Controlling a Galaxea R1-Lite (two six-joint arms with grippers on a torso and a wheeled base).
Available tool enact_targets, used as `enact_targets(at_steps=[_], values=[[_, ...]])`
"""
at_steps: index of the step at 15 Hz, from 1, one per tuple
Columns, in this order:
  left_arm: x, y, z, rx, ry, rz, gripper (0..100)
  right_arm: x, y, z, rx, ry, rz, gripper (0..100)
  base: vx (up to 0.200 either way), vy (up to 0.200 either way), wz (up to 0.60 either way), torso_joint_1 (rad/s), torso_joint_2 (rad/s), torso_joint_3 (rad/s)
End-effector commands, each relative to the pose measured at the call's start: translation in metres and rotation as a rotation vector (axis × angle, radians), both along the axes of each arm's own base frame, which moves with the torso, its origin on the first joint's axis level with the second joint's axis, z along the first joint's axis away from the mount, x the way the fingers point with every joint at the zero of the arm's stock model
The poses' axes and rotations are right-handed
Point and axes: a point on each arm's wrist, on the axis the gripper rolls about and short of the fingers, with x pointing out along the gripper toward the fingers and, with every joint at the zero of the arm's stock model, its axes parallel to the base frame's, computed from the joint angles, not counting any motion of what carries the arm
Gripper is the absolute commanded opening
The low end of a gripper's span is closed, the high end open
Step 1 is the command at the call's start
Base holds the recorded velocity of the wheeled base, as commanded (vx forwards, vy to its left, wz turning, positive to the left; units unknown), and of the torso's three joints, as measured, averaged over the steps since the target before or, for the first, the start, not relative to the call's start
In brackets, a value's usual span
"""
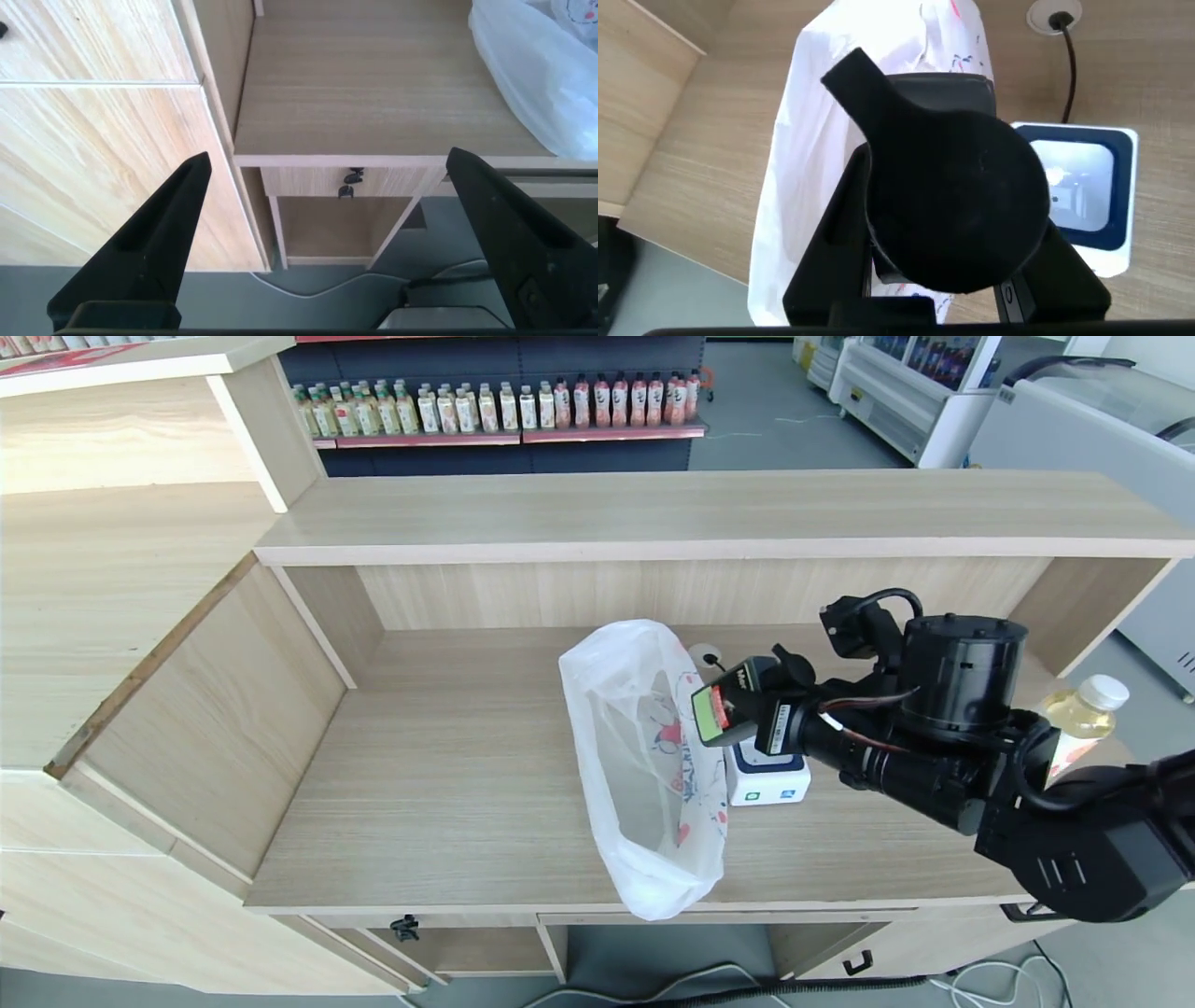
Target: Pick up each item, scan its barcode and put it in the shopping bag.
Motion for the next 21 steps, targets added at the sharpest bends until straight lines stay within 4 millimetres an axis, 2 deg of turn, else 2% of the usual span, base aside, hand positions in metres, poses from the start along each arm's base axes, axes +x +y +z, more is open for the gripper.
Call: enact_targets(at_steps=[1, 6, 11, 14, 15, 19, 21], values=[[0.000, 0.000, 0.000, 0.001, 0.000, 0.002, 100, 0.012, 0.010, -0.022, -0.028, 0.052, 0.007, 0, 0.000, 0.000, 0.00, 0.000, 0.00, 0.000], [0.000, 0.000, 0.000, 0.001, 0.000, 0.002, 100, 0.053, 0.044, -0.055, -0.045, 0.083, 0.033, 0, 0.000, 0.000, 0.00, 0.000, 0.00, 0.000], [0.000, 0.000, 0.000, 0.002, 0.000, 0.002, 100, 0.053, 0.065, -0.086, -0.069, 0.147, 0.069, 0, 0.000, 0.000, 0.00, 0.000, 0.00, 0.000], [0.000, 0.000, 0.000, 0.002, 0.000, 0.002, 100, 0.052, 0.071, -0.097, -0.090, 0.167, 0.076, 0, 0.000, 0.000, 0.00, 0.000, 0.00, 0.000], [0.000, 0.000, 0.000, 0.002, 0.000, 0.002, 100, 0.051, 0.071, -0.099, -0.095, 0.174, 0.079, 100, 0.000, 0.000, 0.00, 0.000, 0.00, 0.000], [0.000, 0.000, 0.000, 0.004, 0.000, 0.002, 100, 0.053, 0.073, -0.094, -0.078, 0.158, 0.081, 100, 0.000, 0.000, 0.00, 0.000, 0.00, 0.000], [0.000, 0.000, 0.000, 0.004, 0.000, 0.002, 100, 0.059, 0.075, -0.060, -0.005, 0.073, 0.079, 100, 0.000, 0.000, 0.00, 0.000, 0.00, 0.000]])
